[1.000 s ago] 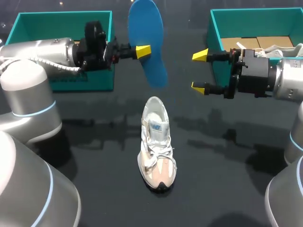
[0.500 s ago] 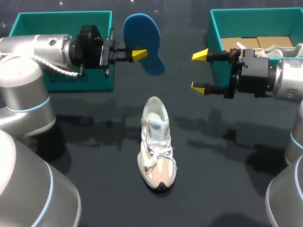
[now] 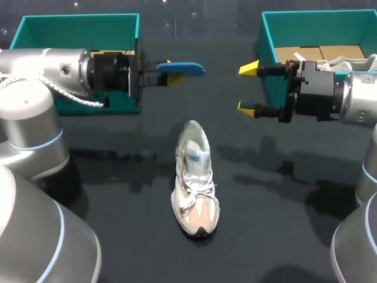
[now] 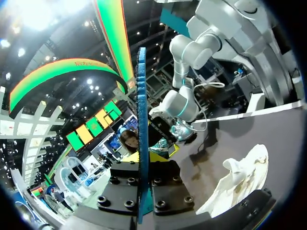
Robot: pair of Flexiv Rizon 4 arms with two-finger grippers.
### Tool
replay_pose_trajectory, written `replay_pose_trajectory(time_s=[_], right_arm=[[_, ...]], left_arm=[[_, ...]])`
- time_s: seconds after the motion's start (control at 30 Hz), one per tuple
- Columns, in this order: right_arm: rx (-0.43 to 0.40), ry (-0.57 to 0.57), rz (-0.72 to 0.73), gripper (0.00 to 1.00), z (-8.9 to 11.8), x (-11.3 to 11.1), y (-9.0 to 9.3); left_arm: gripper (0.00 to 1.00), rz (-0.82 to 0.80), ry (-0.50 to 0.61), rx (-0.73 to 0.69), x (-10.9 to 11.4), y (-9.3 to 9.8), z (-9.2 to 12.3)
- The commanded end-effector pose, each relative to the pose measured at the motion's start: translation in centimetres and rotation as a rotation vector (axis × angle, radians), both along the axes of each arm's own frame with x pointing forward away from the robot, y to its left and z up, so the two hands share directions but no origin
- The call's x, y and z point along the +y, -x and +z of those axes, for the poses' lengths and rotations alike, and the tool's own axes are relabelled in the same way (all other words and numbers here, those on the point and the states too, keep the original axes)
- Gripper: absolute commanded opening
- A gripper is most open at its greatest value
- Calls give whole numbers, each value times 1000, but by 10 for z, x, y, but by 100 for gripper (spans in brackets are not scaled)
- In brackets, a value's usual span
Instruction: Take the shoe out of the shoebox, open the shoe tongue, remove and reinsert the insole, then place the shoe into the shoebox
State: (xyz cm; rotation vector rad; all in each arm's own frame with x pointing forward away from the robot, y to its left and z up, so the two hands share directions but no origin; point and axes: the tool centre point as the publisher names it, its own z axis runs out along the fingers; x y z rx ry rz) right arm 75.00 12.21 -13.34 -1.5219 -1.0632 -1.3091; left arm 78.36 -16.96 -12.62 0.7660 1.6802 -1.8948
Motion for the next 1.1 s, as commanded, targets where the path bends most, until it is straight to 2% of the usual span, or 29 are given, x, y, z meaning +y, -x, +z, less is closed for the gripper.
replay_pose_trajectory(time_s=[0.03, 0.23, 0.37, 0.57, 0.87, 1.1], right_arm=[[2, 2, -2, 100, -1, 2, 0], [2, 2, -2, 100, -1, 2, 0], [2, 2, -2, 100, -1, 2, 0], [2, 2, -2, 100, -1, 2, 0], [-73, 35, 65, 100, -11, 21, 2], [-55, 28, 48, 100, -13, 21, 2]], left_arm=[[0, 84, 122, -327, -2, 3, -8], [0, 84, 122, -327, -2, 3, -8], [0, 97, 88, -475, -6, 5, -9], [0, 100, 78, -523, -10, 2, -6], [0, 104, 51, -584, -17, -4, -5], [0, 110, 4, -660, -25, -6, -14]])
